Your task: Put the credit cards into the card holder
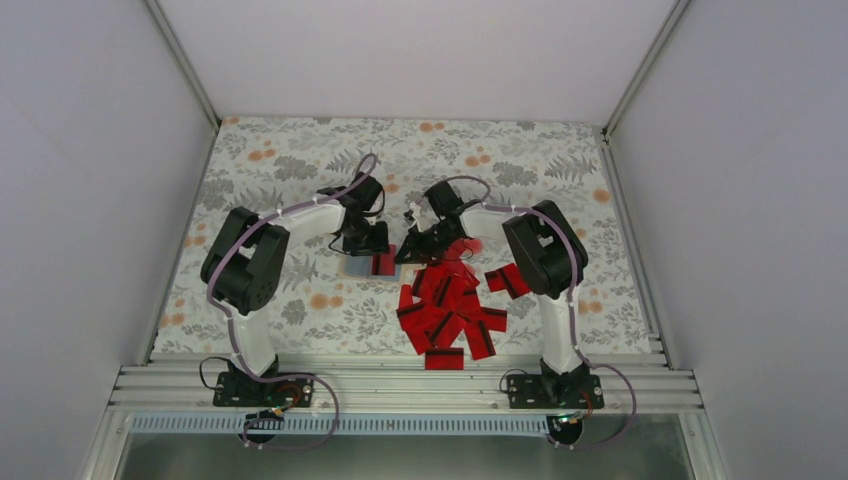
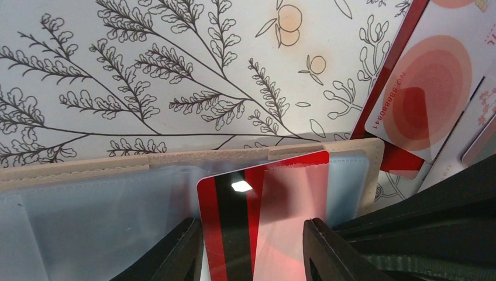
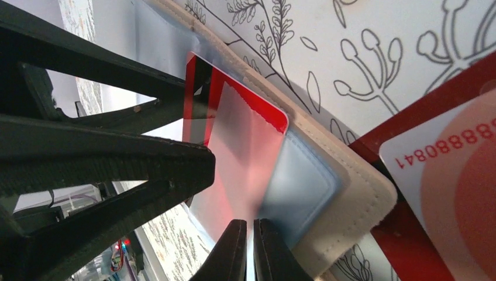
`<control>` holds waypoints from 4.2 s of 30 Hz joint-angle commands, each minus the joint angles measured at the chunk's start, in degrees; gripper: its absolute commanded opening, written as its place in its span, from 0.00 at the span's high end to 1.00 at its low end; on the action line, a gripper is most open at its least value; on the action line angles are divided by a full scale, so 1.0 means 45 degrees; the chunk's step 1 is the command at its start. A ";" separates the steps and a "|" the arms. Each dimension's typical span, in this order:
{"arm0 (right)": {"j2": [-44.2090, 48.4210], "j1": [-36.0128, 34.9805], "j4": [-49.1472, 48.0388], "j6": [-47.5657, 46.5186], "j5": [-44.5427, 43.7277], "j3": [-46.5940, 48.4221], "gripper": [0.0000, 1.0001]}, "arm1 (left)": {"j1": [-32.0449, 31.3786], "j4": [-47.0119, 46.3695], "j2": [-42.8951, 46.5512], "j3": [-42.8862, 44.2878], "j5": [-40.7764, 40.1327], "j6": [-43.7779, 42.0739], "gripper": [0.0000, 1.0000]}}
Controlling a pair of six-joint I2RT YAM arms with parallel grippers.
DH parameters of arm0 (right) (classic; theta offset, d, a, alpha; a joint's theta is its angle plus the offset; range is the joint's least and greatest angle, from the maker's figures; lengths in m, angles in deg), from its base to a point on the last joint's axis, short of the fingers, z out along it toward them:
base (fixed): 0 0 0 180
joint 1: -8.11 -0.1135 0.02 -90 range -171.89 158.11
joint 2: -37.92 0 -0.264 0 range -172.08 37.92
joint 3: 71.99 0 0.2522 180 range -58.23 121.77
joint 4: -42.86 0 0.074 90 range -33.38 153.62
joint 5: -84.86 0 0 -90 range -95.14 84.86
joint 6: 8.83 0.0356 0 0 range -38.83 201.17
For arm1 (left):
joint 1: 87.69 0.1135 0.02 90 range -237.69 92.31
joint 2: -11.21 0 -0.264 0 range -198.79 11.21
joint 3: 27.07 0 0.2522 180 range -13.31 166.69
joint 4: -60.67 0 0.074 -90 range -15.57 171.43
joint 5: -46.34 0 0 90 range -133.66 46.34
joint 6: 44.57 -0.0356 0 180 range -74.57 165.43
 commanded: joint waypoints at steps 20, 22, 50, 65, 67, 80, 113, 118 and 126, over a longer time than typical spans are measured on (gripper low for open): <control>-0.1542 0.0092 0.0599 -0.0456 -0.1462 -0.0158 0.96 | 0.1468 -0.1122 0.0007 -0.1812 0.2021 -0.1430 0.28; -0.1607 0.0093 0.0584 -0.0457 -0.1414 -0.0131 0.96 | 0.1485 -0.1510 -0.0113 -0.2039 0.2219 -0.1679 0.28; -0.2177 0.0083 0.0671 -0.0535 -0.1207 0.0498 0.96 | 0.2293 -0.3367 0.0379 -0.2489 0.5338 -0.2028 0.61; -0.2131 0.0089 0.0740 -0.0558 -0.1265 0.0475 0.96 | 0.2291 -0.2244 0.0392 -0.1993 0.3286 -0.2105 0.86; -0.2141 0.0093 0.0745 -0.0552 -0.1260 0.0501 0.96 | 0.2290 -0.2220 0.0355 -0.1982 0.3425 -0.2195 0.92; -0.1970 0.0094 0.0776 -0.0449 -0.1400 0.0560 0.96 | 0.2274 -0.2247 0.0201 -0.1964 0.4453 -0.2612 0.98; -0.1211 0.0561 0.0645 -0.0111 -0.1799 0.0283 0.90 | 0.2270 -0.2155 0.0970 -0.3114 0.4493 -0.3062 0.98; -0.1073 0.0549 0.0722 -0.0102 -0.1775 0.0465 0.89 | 0.2261 -0.2681 0.0859 -0.3316 0.4525 -0.2525 0.98; -0.0346 0.0959 0.2083 -0.0693 -0.1515 0.2088 0.82 | 0.2236 -0.2526 0.0657 -0.2902 0.4206 -0.2390 0.98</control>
